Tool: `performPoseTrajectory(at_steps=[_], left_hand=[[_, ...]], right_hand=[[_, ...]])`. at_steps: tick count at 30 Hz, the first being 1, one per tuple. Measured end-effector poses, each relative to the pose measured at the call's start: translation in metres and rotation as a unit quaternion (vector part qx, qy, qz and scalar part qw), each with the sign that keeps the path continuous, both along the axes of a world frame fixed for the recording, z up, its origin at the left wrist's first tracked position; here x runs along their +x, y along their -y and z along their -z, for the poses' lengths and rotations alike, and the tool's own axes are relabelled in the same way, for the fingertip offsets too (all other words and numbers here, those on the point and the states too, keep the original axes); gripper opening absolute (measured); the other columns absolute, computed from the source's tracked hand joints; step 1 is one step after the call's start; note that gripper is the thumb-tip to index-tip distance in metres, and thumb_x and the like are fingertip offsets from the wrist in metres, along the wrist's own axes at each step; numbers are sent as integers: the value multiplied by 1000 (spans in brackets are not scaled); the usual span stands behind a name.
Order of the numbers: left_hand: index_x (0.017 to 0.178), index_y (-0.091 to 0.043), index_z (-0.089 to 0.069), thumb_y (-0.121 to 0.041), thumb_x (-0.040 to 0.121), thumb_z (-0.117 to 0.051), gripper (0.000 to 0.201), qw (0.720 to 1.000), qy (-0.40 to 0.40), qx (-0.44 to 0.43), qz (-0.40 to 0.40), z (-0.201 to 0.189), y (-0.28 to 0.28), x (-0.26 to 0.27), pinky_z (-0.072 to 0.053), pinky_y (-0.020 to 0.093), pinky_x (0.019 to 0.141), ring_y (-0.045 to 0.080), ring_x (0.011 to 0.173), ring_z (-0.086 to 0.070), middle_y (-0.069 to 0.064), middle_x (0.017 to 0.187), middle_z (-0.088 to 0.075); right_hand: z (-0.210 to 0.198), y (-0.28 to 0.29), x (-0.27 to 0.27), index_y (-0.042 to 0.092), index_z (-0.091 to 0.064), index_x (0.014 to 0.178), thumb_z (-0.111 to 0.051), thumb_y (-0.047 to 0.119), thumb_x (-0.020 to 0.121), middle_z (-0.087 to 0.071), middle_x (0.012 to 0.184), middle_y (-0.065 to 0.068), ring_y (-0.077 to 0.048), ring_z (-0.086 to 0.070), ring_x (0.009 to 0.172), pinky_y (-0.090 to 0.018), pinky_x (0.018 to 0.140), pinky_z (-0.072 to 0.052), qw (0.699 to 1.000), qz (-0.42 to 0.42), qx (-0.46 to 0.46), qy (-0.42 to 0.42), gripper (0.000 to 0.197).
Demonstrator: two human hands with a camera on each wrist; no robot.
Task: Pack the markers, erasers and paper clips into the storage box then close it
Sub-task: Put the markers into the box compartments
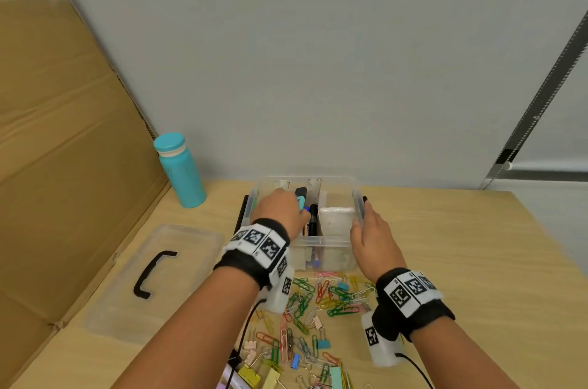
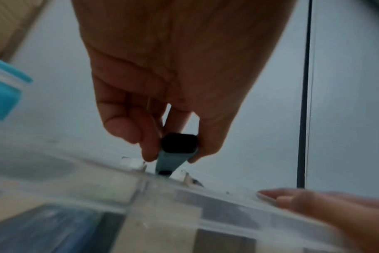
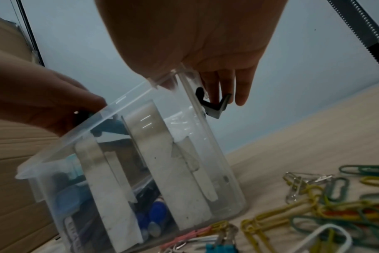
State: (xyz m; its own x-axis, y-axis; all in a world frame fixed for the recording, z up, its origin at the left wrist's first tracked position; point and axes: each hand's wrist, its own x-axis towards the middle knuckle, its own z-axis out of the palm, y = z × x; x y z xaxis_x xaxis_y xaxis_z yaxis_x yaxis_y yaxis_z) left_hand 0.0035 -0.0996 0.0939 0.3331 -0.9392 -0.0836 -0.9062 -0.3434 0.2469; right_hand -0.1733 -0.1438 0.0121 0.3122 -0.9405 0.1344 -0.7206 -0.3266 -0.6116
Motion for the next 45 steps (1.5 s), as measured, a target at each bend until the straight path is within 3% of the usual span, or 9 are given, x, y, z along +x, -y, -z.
performPoseTrajectory(at_steps=[8,13,16,19,25,30,34,38,45], left_hand=[[102,-14,-63,-29,97,-38,29,986,125,103,27,11,30,-20,-46,31,78,24,99,-63,5,104,-66],[90,-14,-63,-40,98,-30,43,998,23,39,52,8,7,-7,-49,30,68,20,75,-62,2,81,-63],[100,-21,-64,-38,97,-34,34,996,-35,-38,73,-1,-25,7,-49,28,67,15,81,-63,-2,94,-66],[117,-27,-61,-38,96,-39,32,993,-45,-86,73,-4,-66,21,-51,31,82,10,94,-59,-9,115,-62],[118,-31,-59,-37,95,-45,27,994,-42,-68,69,12,-136,48,-44,21,74,0,76,-48,-16,111,-60],[104,-36,-61,-28,92,-53,17,990,-93,30,100,44,-179,66,-50,23,83,0,86,-56,-22,104,-57],[108,-35,-64,-26,89,-56,22,978,-72,113,158,67,-201,68,-46,22,90,3,101,-54,-16,112,-57],[114,-31,-61,-20,90,-53,27,970,-32,118,209,83,-209,59,-43,26,93,11,107,-48,-8,120,-50],[116,-19,-59,-20,89,-52,28,961,73,74,258,88,-215,61,-37,34,98,20,115,-37,-1,123,-42]], right_hand=[[-1,-1,-1,10,-15,151,-28,32,99,-29,153,-8,-21,-32,137,-36,111,-34,1000,1,-16,-18,57],[0,-1,-1,9,-16,150,-28,33,99,-30,152,-8,-21,-33,135,-37,110,-35,999,-2,-26,-22,57],[2,1,-1,9,-16,150,-27,33,99,-32,151,-9,-22,-34,135,-38,109,-36,999,0,-24,-31,58],[2,0,-1,9,-17,150,-27,33,99,-31,152,-9,-24,-34,135,-39,109,-36,999,1,-24,-38,57],[-18,-20,-1,10,-12,150,-38,35,96,-12,158,-12,-31,-15,144,-45,117,-23,990,22,-105,-89,65],[-41,-82,10,16,-46,127,-50,27,91,-45,128,-2,-18,-38,121,-31,102,-38,973,-82,-213,-29,38],[-28,-129,29,24,-55,96,-47,27,93,-55,94,9,-8,-51,87,-28,76,-50,962,-244,-87,-87,9],[-7,-157,52,21,-57,101,-45,25,93,-60,101,4,-16,-54,92,-35,77,-50,933,-321,13,-163,15],[9,-150,105,18,-54,115,-41,19,95,-50,118,-2,-23,-49,105,-34,76,-43,906,-348,-32,-240,24]])
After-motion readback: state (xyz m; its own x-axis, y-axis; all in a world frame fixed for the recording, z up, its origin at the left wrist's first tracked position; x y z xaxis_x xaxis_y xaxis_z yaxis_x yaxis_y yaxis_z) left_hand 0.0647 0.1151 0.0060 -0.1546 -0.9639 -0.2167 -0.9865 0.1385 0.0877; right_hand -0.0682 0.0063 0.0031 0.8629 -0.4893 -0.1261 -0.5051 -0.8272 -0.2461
